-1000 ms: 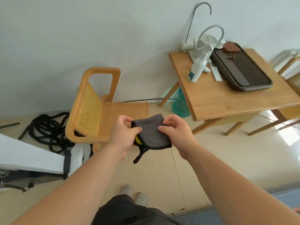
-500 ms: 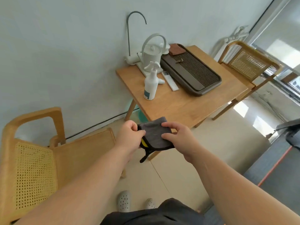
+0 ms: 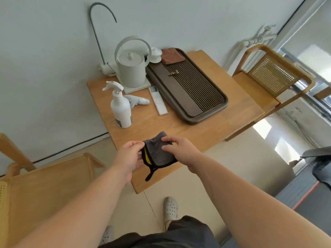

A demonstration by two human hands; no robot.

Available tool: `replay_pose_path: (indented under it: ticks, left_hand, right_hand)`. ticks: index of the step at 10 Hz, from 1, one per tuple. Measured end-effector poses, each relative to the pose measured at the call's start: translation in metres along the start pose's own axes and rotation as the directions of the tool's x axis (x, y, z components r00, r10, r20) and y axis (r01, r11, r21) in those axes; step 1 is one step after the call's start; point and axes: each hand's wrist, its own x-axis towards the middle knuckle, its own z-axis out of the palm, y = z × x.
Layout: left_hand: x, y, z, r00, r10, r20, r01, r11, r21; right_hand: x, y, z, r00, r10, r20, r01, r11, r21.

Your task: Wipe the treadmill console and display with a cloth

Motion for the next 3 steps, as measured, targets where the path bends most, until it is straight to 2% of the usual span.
replay_pose_path:
  ticks: [1,2,3]
  left_hand:
    - [0.014,0.001,0.022,0.997,-0.054,-0.051,0.05,0.994,-0.093]
    - [0.022,0.002,0.023,0.989,-0.094,-0.114,0.094,0.996,-0.009]
    - [0.025,0.001,0.017,0.978,-0.116,-0.175,0.125,0.991,0.041]
  right_hand:
    - [0.031,0.007,-0.023,0.996,0.016,0.09,-0.015,1.0,-0.008]
    - [0.058,0.01,-0.033,0.988,0.033,0.151,-0.003,0.981,-0.196]
    - [0.078,0.01,-0.041,0.987,0.077,0.138,-0.014,0.914,-0.406]
